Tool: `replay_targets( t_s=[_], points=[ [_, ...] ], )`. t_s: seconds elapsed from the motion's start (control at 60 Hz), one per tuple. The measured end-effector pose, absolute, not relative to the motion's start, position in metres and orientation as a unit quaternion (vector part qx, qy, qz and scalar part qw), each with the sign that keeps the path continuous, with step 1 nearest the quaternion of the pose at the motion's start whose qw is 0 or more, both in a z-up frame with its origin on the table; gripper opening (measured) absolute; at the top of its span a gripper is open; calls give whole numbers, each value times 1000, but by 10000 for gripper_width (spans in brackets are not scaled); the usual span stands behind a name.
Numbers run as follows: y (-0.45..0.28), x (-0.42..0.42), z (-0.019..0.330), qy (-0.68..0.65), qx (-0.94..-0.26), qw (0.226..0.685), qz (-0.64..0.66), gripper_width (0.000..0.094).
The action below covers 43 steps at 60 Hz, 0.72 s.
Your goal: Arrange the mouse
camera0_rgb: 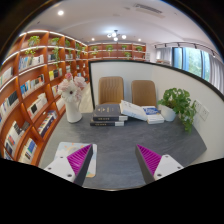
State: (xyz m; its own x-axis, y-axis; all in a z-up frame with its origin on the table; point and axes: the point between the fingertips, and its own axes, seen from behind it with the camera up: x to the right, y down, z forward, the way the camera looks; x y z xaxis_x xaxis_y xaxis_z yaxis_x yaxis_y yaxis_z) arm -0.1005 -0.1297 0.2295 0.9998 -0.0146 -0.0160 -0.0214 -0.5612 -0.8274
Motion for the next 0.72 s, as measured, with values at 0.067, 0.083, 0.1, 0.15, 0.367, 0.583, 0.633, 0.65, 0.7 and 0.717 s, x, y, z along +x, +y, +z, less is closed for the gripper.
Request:
replay_targets(
  t_s=[0.067,0.083,0.1,0.15,0.367,0.583,0.633,0.65,0.7,0.717],
  points=[
    [-142,-82,237,2,-879,477,2,859],
    [-144,-78,238,0,-878,479,1,858],
    [-148,-78,239,-2,-877,481,0,855],
    [-156,-64,240,-5,-876,482,1,856],
    [-182,-40,234,5,-881,473,14,855],
    [-190,-28,235,19,-881,473,21,855],
    [-190,-25,235,19,-881,473,19,854],
    [-191,-25,235,18,-881,473,18,854],
    [-192,-22,234,18,-881,472,17,855],
    [-192,-22,234,18,-881,472,17,857]
  ],
)
